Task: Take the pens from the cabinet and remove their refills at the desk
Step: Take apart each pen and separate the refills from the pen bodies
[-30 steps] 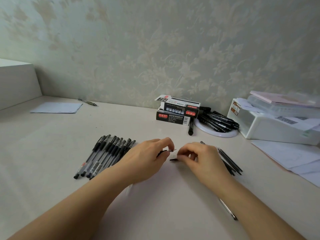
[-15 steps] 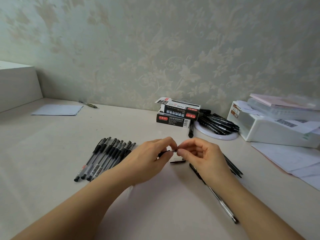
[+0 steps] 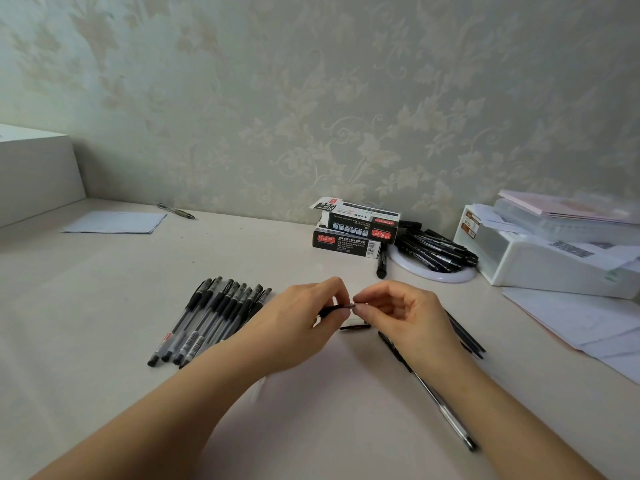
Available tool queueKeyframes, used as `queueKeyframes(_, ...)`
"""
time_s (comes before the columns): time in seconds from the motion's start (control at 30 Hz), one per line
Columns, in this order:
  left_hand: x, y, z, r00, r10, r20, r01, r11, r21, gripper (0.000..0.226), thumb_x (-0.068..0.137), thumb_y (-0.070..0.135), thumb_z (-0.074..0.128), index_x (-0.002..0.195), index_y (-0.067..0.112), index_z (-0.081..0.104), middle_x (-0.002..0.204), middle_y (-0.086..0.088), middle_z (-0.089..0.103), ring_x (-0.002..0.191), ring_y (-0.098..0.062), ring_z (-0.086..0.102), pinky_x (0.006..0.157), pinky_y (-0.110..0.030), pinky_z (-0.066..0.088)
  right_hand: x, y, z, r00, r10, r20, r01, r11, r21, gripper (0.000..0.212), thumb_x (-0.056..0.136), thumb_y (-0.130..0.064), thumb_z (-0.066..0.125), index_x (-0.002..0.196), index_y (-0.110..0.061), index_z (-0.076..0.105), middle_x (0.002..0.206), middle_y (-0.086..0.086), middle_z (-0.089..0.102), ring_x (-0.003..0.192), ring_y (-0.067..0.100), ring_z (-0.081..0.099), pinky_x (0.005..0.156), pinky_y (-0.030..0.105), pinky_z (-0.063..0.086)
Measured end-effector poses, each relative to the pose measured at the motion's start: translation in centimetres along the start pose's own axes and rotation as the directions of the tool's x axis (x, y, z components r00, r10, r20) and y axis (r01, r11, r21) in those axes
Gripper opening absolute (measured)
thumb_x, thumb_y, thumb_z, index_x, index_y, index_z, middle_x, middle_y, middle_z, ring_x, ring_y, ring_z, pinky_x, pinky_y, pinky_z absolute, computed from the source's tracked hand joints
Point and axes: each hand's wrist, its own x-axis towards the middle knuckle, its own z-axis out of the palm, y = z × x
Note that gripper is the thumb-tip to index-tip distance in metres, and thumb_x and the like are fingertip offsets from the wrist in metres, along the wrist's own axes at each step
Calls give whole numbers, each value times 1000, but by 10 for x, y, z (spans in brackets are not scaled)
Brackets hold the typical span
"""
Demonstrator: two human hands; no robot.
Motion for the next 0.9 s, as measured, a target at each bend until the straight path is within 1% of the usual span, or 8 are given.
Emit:
queueKeyframes(0.13, 0, 2, -2, 999, 33, -17, -33, 999, 29, 11, 96, 31, 52, 94, 26, 60, 73, 20, 53, 69, 2, 49, 58, -12, 32, 1, 1, 0, 1000, 11, 0, -11, 1000, 4, 12, 81, -10, 78, 85, -21, 76, 82, -3, 76, 78, 9, 72, 73, 15, 52)
queueKeyframes(0.27, 0, 5, -3, 998, 58, -11, -58, 998, 33, 14, 98, 26, 49, 99, 23, 63, 79, 15, 54, 72, -3, 49, 63, -15, 36, -1, 1, 0, 999, 33, 26, -33, 999, -16, 4, 87, -19, 73, 84, -21, 74, 77, -3, 76, 73, 6, 71, 69, 12, 51)
queueKeyframes(0.43, 0, 6, -3, 996, 85, -14, -84, 995, 63, 13, 97, 28, 52, 102, 24, 63, 85, 14, 55, 78, -4, 48, 69, -21, 42, -2, 3, 1, 999, 45, 0, -44, 971, -235, 32, 94, -42, 57, 72, -21, 69, 65, -7, 71, 60, 2, 62, 64, 19, 48)
queueKeyframes(0.5, 1, 6, -4, 997, 79, -23, -77, 994, 74, 11, 97, 29, 52, 100, 26, 62, 85, 16, 54, 79, -4, 49, 70, -24, 44, -3, 1, 1, 1000, 29, -6, -29, 966, -258, 37, 93, -48, 54, 71, -22, 69, 63, -13, 69, 57, -1, 59, 61, 16, 46)
queueKeyframes(0.57, 1, 5, -4, 997, 69, -33, -66, 994, 84, 11, 96, 31, 52, 100, 28, 61, 85, 16, 54, 80, -5, 50, 70, -26, 46, -2, 1, 1, 1000, 10, -6, -11, 973, -233, 25, 90, -48, 60, 80, -28, 71, 72, -18, 71, 66, 0, 64, 63, 12, 46)
queueKeyframes(0.67, 1, 4, -4, 997, 61, -38, -58, 994, 88, 10, 96, 30, 53, 99, 28, 61, 85, 16, 54, 80, -5, 50, 71, -30, 47, -1, 2, 0, 1000, 10, 26, -3, 972, -236, 2, 87, -34, 71, 86, -33, 70, 85, -15, 72, 79, 8, 66, 72, 22, 52)
queueKeyframes(0.73, 1, 4, -4, 998, 62, -33, -59, 994, 89, 10, 96, 30, 53, 99, 28, 62, 86, 15, 55, 80, -5, 50, 72, -28, 47, -1, 3, 0, 999, -4, 35, 12, 971, -241, 6, 89, -31, 70, 82, -31, 69, 79, -13, 72, 73, 5, 65, 68, 21, 50)
queueKeyframes(0.9, 1, 5, -2, 996, 82, -31, -79, 994, 79, 9, 96, 31, 53, 99, 29, 61, 85, 18, 53, 81, 0, 49, 68, -15, 41, -3, 3, 0, 1000, 7, 27, 1, 962, -272, 37, 94, -48, 54, 70, -24, 67, 61, -13, 67, 52, 0, 52, 54, 17, 42)
